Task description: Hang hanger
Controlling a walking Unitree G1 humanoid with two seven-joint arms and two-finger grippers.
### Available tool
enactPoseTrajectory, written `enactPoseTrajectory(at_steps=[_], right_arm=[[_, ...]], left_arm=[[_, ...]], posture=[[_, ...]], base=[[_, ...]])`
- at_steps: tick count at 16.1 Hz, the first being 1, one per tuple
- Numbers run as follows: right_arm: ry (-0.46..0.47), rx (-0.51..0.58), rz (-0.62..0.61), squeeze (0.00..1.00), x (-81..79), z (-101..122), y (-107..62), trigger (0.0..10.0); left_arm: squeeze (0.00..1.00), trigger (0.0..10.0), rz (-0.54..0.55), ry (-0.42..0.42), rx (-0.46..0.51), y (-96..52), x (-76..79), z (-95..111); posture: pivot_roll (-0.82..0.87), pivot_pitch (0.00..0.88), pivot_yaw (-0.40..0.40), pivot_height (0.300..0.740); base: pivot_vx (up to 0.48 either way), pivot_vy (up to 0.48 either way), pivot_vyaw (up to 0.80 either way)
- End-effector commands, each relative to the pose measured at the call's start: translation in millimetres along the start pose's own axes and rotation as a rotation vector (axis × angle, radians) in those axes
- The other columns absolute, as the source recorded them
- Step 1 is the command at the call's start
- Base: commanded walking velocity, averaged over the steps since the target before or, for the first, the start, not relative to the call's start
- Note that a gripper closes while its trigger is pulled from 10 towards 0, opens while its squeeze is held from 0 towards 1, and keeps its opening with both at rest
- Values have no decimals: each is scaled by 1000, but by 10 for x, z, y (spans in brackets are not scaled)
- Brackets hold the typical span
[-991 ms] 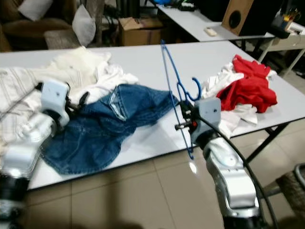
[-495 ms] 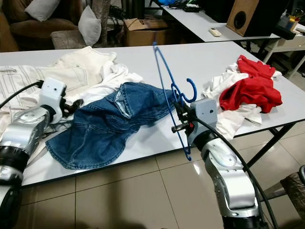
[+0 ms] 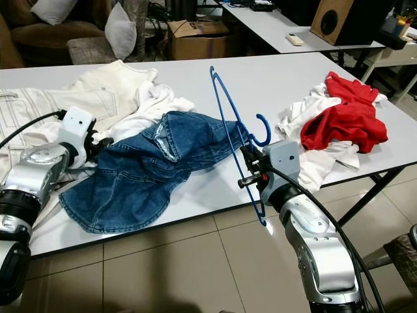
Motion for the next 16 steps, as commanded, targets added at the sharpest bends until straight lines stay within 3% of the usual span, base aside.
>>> enactPoseTrajectory(at_steps=[1, 9, 13, 16], right_arm=[[-10, 4, -25, 0, 68, 13, 10, 10000], [-17, -5, -112, 0, 206, -14, 62, 10000], [-14, 0, -132, 0, 228, -11, 68, 10000], [0, 3, -169, 0, 271, -16, 67, 10000]], left_arm=[[0, 0, -7, 6, 5, 2, -5, 38], [0, 0, -25, -111, 111, -13, -11, 238], [0, 0, -21, -122, 180, -31, -37, 395], [0, 0, -61, -158, 339, -101, -16, 840]], posture=[[-120, 0, -43, 740], [-115, 0, -47, 740], [-115, 0, -45, 740], [-110, 0, -39, 740]], base=[[0, 0, 0], [0, 0, 0], [0, 0, 0], [0, 0, 0]])
Point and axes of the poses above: a point about 5 cm out from each wrist's last joint towards the gripper, its own y axis pointing out of the wrist towards the gripper, its own z axis along the axis of the wrist's last joint, x = y × z, the point moved 4 cm from there along y, pointing out of the wrist towards the gripper, and after that the axes turned 6 degrees about -y, right-handed, at the moved point
